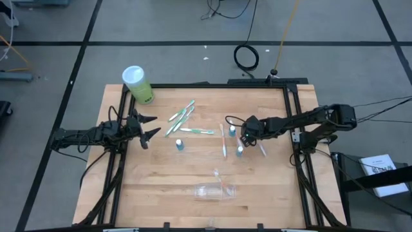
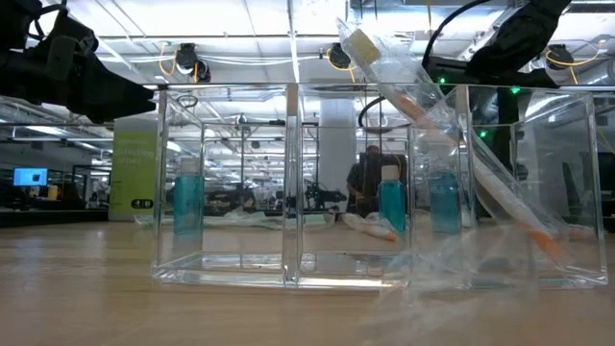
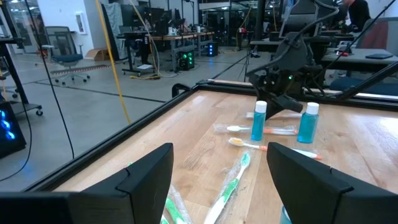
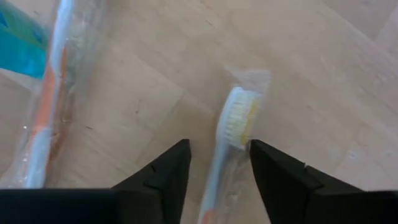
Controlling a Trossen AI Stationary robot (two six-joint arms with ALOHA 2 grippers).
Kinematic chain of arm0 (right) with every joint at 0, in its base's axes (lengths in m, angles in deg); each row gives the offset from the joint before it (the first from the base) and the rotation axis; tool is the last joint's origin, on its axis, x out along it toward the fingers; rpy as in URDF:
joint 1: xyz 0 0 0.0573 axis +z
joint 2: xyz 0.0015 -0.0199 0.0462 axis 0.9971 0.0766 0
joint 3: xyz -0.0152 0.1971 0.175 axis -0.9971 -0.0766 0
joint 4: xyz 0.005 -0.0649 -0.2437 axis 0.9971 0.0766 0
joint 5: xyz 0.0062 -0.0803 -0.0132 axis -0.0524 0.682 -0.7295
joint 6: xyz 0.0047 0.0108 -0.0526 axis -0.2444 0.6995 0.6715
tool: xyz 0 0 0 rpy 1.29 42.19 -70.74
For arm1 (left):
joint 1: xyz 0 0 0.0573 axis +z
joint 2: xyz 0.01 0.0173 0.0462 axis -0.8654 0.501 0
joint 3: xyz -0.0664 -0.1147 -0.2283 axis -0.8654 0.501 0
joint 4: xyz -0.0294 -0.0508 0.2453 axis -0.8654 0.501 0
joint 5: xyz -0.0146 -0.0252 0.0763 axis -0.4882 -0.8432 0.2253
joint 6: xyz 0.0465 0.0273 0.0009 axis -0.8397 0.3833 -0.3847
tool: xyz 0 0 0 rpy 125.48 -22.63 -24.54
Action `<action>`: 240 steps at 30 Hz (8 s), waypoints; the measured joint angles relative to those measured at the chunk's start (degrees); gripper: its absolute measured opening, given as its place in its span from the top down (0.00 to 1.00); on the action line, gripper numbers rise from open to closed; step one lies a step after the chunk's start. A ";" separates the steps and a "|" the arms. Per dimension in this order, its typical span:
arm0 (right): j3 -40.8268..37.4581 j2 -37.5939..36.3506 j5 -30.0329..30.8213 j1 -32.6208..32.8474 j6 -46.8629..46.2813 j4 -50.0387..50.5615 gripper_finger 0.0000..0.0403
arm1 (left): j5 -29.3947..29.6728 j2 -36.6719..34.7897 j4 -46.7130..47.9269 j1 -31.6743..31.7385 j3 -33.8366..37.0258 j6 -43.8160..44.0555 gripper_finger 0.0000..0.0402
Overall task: Pick & Place toothbrushing station
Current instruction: Put the orange toothbrush into the transparent organizer
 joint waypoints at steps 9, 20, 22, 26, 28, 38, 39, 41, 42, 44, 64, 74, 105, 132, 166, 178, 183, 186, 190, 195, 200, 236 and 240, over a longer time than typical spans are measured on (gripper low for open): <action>-0.07 0.11 -0.24 0.02 0.64 1.34 0.88 | 0.00 0.00 0.00 0.02 0.00 0.01 0.33; -0.17 -0.72 1.38 0.07 4.78 0.10 0.99 | 0.00 -0.01 0.00 0.01 0.00 0.00 0.33; -0.17 -1.75 1.50 0.33 5.57 -0.72 0.99 | 0.00 0.02 0.01 0.01 0.00 0.00 0.33; -0.48 -5.93 3.12 1.15 6.47 0.57 0.99 | 0.00 -0.01 -0.01 0.02 0.00 0.02 0.33; -0.63 -8.41 3.66 1.49 6.89 1.38 0.99 | 0.02 0.00 0.00 0.01 0.00 0.00 0.33; -0.35 -18.67 6.21 3.05 8.21 6.25 1.00 | 0.00 0.01 -0.01 0.01 0.00 0.00 0.33; -0.35 -19.52 6.33 3.08 8.61 6.94 1.00 | 0.00 0.00 -0.01 0.00 0.00 0.00 0.33; -0.35 -21.46 6.34 3.08 9.01 7.67 1.00 | 0.02 0.00 0.00 0.00 0.00 0.00 0.33; -0.35 -22.42 6.32 3.08 9.00 7.74 1.00 | 0.00 -0.01 -0.01 0.00 0.00 0.00 0.33; -0.33 -24.37 6.26 3.08 9.24 8.01 1.00 | 0.02 0.02 -0.01 0.02 0.00 0.02 0.33; -14.92 -43.86 5.40 3.12 9.60 -4.62 1.00 | 0.01 0.01 -0.01 0.02 0.00 0.00 0.33; -18.98 -49.26 -4.61 3.13 16.67 -22.39 1.00 | 0.01 0.01 -0.01 0.00 0.00 0.00 0.33; -36.20 -51.47 -25.47 17.20 20.22 -76.83 1.00 | 0.01 -0.01 -0.08 0.02 0.00 0.01 0.33; -16.36 -17.31 -10.51 41.51 32.24 -91.58 1.00 | 0.00 -0.01 -0.15 0.00 0.00 0.00 0.33; 0.94 8.92 1.54 40.74 31.43 -96.80 1.00 | 0.02 -0.01 -0.15 0.00 0.00 0.00 0.33; 0.94 10.16 1.74 41.77 29.98 -94.94 1.00 | 0.02 0.00 -0.15 0.01 0.00 0.00 0.33; 0.94 10.14 1.84 42.12 29.97 -91.95 1.00 | 0.02 0.02 -0.15 0.00 0.00 0.00 0.33; 0.94 10.14 1.95 42.12 29.48 -90.27 1.00 | 0.02 0.02 -0.15 0.01 0.00 0.00 0.33; 0.94 10.14 4.50 42.26 29.33 -87.75 1.00 | 0.02 -0.01 -0.15 0.00 0.00 0.00 0.33; 0.94 10.14 4.92 42.29 28.89 -85.02 1.00 | 0.02 0.02 -0.15 0.02 0.00 0.00 0.33; 0.94 10.12 4.89 42.27 28.10 -82.80 1.00 | 0.02 0.02 -0.15 0.02 0.00 0.00 0.33; 0.83 10.13 8.65 41.54 43.06 -91.57 0.62 | 0.02 0.00 -0.15 0.01 0.00 0.00 0.33; 0.83 10.12 13.48 40.87 43.13 -88.73 0.63 | 0.02 -0.01 -0.15 0.00 0.00 0.00 0.33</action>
